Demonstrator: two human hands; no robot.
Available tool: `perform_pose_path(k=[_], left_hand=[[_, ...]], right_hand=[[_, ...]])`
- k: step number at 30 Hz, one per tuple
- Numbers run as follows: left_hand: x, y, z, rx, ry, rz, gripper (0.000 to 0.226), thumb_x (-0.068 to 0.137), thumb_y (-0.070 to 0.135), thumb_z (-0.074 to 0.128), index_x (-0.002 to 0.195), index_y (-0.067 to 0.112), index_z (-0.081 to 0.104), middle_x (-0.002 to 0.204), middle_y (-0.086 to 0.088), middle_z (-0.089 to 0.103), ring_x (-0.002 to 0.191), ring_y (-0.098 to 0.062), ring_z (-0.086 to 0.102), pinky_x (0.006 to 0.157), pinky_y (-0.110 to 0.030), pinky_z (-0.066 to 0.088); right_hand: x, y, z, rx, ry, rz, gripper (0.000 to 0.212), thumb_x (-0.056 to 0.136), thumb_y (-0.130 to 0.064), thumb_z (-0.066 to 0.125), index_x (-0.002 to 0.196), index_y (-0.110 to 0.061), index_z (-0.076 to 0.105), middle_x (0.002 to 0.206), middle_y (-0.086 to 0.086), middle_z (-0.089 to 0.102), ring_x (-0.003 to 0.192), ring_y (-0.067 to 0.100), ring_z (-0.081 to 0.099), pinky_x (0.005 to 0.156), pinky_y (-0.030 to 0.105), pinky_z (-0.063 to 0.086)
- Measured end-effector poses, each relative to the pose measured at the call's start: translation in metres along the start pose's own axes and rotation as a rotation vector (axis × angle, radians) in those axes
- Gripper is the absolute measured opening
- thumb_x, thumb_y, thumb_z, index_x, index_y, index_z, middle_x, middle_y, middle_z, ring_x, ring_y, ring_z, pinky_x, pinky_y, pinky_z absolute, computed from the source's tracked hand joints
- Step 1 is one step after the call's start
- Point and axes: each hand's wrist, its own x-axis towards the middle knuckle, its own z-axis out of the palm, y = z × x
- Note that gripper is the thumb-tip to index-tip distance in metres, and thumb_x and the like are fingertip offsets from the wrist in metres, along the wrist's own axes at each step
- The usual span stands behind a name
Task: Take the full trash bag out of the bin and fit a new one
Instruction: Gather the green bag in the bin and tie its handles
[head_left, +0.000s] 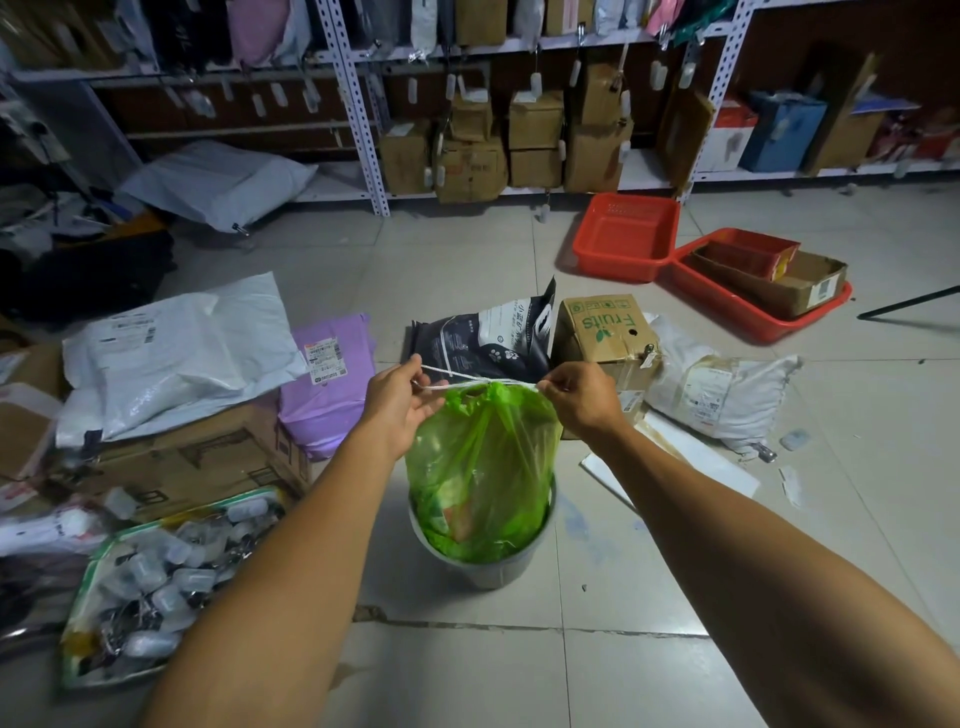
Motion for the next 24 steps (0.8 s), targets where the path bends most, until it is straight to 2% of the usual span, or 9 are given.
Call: perform_pose_path(k=[5, 9, 13, 16, 19, 24], left_hand=[[0.003, 0.002, -0.014, -0.042, 0.080, -0.007, 0.022, 0.099, 0.018, 0.048, 0.079, 0.011, 0.051, 0.066, -0.004, 0.043, 0.066, -0.017, 0.055, 0.071, -0.039, 0.053], [0.005, 0.003, -0.031, 0.017, 0.153, -0.007, 0.030, 0.098, 0.015, 0.048, 0.069, 0.014, 0.047, 0.061, -0.002, 0.042, 0.052, -0.013, 0.040, 0.060, -0.031, 0.040], [0.009, -0.001, -0.041, 0.086, 0.186, 0.005, 0.031, 0.098, 0.015, 0.048, 0.067, 0.015, 0.047, 0.051, 0.000, 0.044, 0.050, -0.013, 0.035, 0.054, -0.027, 0.032], [0.011, -0.005, -0.045, 0.117, 0.206, 0.006, 0.032, 0.099, 0.014, 0.048, 0.066, 0.015, 0.046, 0.034, 0.007, 0.041, 0.038, -0.010, 0.035, 0.051, -0.027, 0.027], [0.010, -0.006, -0.048, 0.138, 0.211, -0.001, 0.032, 0.099, 0.012, 0.047, 0.067, 0.014, 0.046, 0.032, 0.007, 0.041, 0.029, -0.006, 0.033, 0.047, -0.026, 0.027], [0.009, -0.005, -0.053, 0.169, 0.223, 0.006, 0.031, 0.098, 0.009, 0.048, 0.067, 0.012, 0.048, 0.034, 0.006, 0.042, 0.031, -0.007, 0.034, 0.049, -0.026, 0.027]], right_hand=[[0.003, 0.007, -0.001, -0.080, 0.036, 0.054, 0.018, 0.091, -0.022, 0.065, 0.090, -0.008, 0.076, 0.090, 0.010, 0.074, 0.077, 0.022, 0.060, 0.067, 0.027, 0.040], [0.003, 0.017, -0.001, -0.110, 0.055, 0.114, 0.017, 0.091, -0.021, 0.064, 0.091, -0.009, 0.076, 0.094, 0.014, 0.074, 0.083, 0.030, 0.064, 0.068, 0.029, 0.042], [-0.001, 0.021, -0.001, -0.166, 0.037, 0.129, 0.016, 0.092, -0.017, 0.063, 0.093, -0.006, 0.075, 0.096, 0.016, 0.073, 0.080, 0.029, 0.062, 0.068, 0.027, 0.038], [-0.002, 0.024, -0.002, -0.228, 0.022, 0.141, 0.019, 0.092, -0.015, 0.060, 0.090, -0.004, 0.074, 0.093, 0.019, 0.073, 0.083, 0.035, 0.066, 0.068, 0.032, 0.046], [-0.003, 0.030, -0.004, -0.246, 0.023, 0.143, 0.022, 0.093, -0.014, 0.054, 0.088, -0.002, 0.072, 0.090, 0.020, 0.073, 0.082, 0.038, 0.066, 0.071, 0.040, 0.054], [-0.005, 0.037, -0.005, -0.252, 0.005, 0.172, 0.022, 0.096, -0.015, 0.052, 0.089, -0.004, 0.070, 0.089, 0.018, 0.071, 0.072, 0.030, 0.060, 0.064, 0.031, 0.043]])
